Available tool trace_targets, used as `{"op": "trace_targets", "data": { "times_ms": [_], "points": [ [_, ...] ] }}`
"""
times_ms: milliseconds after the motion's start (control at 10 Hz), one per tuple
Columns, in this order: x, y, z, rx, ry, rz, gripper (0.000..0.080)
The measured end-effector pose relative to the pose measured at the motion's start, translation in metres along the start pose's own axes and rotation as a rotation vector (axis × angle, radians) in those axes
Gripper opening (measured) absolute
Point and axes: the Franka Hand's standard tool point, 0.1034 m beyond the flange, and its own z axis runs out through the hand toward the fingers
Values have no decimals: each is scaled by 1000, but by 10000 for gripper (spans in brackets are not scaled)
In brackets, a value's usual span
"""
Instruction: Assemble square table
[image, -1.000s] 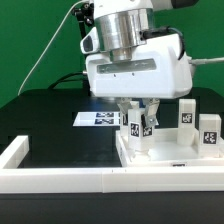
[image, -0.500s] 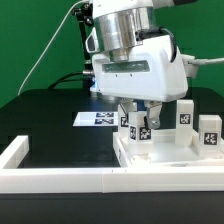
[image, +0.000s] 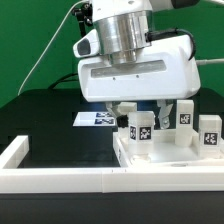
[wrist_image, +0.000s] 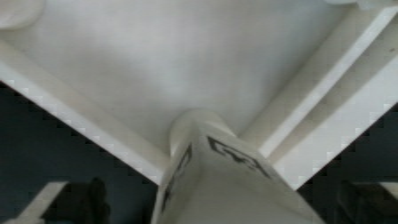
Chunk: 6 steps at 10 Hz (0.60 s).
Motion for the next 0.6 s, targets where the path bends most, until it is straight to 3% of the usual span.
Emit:
{"op": "trace_targets", "data": {
  "times_ms": [500,600],
  "points": [
    [0,0,0,-2,2,-329,649],
    [1,0,1,-13,28,-450,649]
  ]
}}
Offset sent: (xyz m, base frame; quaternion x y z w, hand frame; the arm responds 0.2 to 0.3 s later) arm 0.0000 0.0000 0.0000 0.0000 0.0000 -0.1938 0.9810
